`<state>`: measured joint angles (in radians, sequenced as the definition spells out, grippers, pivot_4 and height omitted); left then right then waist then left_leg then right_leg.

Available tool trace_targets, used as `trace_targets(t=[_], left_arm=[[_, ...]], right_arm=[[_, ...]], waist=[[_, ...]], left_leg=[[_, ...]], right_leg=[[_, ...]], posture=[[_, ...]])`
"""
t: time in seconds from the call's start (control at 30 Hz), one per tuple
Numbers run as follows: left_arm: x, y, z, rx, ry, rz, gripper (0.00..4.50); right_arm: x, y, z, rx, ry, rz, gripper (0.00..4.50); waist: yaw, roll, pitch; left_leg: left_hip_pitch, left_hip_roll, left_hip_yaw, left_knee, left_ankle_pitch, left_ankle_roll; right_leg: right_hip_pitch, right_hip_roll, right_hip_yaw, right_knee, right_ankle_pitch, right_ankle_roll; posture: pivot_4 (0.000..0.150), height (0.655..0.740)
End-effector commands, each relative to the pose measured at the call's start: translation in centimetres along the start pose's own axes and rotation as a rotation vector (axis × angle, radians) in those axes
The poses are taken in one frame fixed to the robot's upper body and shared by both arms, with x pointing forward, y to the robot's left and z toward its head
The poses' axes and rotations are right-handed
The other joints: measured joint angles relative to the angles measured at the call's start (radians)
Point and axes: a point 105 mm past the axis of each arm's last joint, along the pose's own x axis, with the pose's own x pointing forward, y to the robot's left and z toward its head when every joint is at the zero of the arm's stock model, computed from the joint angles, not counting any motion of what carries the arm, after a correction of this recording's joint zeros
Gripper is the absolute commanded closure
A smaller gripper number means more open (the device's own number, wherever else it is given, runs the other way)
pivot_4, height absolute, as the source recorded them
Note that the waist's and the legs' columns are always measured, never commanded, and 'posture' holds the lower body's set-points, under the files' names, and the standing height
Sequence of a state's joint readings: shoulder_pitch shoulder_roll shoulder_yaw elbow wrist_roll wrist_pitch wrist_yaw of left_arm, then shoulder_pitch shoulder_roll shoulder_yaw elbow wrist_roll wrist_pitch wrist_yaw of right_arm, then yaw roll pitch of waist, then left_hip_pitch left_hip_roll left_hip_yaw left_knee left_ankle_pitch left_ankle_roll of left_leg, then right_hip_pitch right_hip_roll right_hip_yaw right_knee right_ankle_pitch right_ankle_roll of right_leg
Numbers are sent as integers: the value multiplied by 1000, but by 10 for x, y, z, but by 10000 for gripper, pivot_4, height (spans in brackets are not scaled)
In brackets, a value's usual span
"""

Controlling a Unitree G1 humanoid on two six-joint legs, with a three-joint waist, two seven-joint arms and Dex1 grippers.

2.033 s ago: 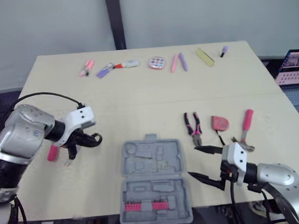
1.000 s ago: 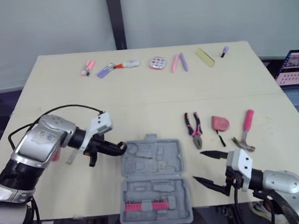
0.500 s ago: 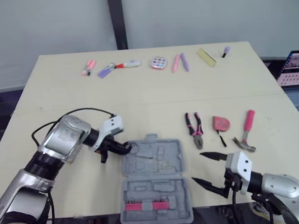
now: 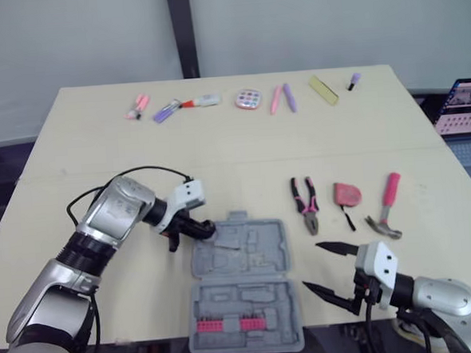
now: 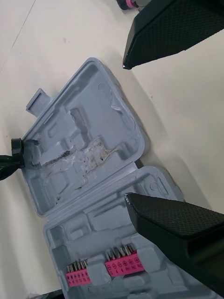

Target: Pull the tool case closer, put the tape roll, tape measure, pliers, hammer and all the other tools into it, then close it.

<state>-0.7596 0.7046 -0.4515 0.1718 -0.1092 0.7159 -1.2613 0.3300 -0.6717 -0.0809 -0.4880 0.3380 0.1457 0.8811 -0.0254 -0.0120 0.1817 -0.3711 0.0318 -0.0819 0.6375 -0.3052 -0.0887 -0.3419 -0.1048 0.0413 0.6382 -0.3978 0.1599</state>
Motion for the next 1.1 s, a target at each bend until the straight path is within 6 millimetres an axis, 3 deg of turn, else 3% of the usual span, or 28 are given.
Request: trace_targets(t=[0.03,0.83,0.93,1.07,1.1], left_arm=[[0,-1,0,16,5,-4,44211],[4,4,-5,20,20,16,44211],[3,3,-5,21,28,17,33978],[-4,-1,-4,6,29,16,13642],[-6,-2,-3,4,25,16,13642]], right_arm=[[-1,2,12,-38,-34,-5,0],[-2,2,12,-34,-31,-10,0],[-2,2,12,-33,-31,-10,0],[-2,2,12,-33,-30,-8,0],[-2,2,12,-33,-30,-7,0]], waist=[[0,0,0],[0,0,0],[0,0,0],[0,0,0],[0,0,0]], left_leg=[[0,0,0,0,0,0],[0,0,0,0,0,0],[0,0,0,0,0,0],[0,0,0,0,0,0],[0,0,0,0,0,0]], right_leg=[[0,0,0,0,0,0],[0,0,0,0,0,0],[0,0,0,0,0,0],[0,0,0,0,0,0],[0,0,0,1,0,0]], posture=[[1500,7400],[1500,7400],[1500,7400],[1500,7400],[1500,7400]])
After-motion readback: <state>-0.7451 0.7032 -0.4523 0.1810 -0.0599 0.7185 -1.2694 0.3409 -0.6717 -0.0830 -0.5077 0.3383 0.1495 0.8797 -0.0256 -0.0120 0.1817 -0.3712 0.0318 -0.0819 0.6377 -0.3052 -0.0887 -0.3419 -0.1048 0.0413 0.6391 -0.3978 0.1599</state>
